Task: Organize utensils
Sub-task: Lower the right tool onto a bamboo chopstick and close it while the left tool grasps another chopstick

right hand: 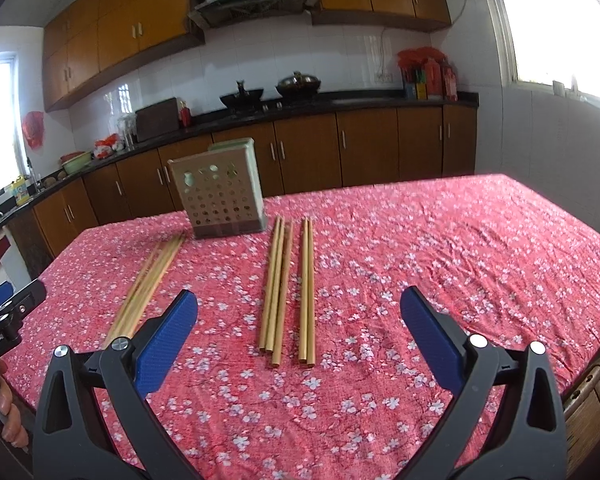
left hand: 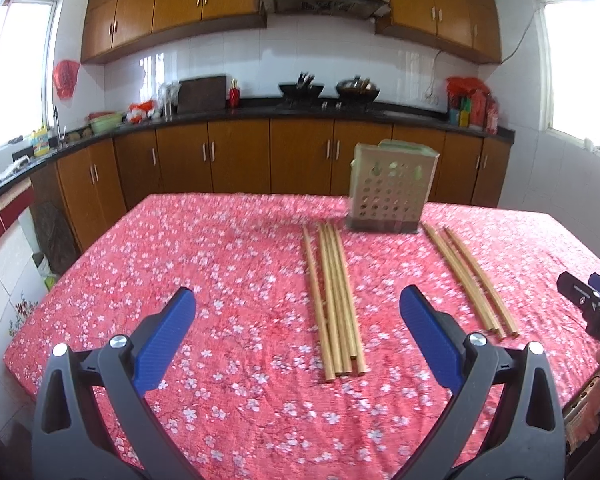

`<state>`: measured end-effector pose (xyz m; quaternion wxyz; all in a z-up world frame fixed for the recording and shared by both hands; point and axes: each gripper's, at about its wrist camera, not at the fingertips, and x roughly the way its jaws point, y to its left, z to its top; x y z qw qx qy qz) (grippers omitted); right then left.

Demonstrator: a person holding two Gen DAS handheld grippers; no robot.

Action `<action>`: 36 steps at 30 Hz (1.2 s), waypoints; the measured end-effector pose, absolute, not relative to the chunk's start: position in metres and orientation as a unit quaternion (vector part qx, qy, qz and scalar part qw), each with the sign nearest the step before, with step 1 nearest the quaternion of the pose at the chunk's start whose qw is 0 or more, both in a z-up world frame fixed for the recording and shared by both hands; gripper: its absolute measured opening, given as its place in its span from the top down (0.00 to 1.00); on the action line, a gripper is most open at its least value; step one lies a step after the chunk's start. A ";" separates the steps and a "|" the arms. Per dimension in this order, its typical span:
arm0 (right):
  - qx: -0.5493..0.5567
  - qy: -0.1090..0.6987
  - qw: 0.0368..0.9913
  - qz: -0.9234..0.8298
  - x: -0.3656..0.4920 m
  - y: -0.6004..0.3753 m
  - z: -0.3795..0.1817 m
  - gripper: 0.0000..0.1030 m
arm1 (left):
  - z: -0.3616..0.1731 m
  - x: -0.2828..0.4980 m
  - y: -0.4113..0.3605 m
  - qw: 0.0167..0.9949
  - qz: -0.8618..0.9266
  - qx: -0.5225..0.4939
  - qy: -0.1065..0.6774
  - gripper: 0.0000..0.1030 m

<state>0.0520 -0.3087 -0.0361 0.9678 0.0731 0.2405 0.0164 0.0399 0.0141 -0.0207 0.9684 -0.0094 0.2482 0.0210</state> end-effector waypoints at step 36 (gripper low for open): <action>0.079 0.431 0.899 -0.004 0.192 -0.328 -0.103 0.92 | -0.083 0.157 0.027 0.906 -0.039 -0.033 0.421 0.57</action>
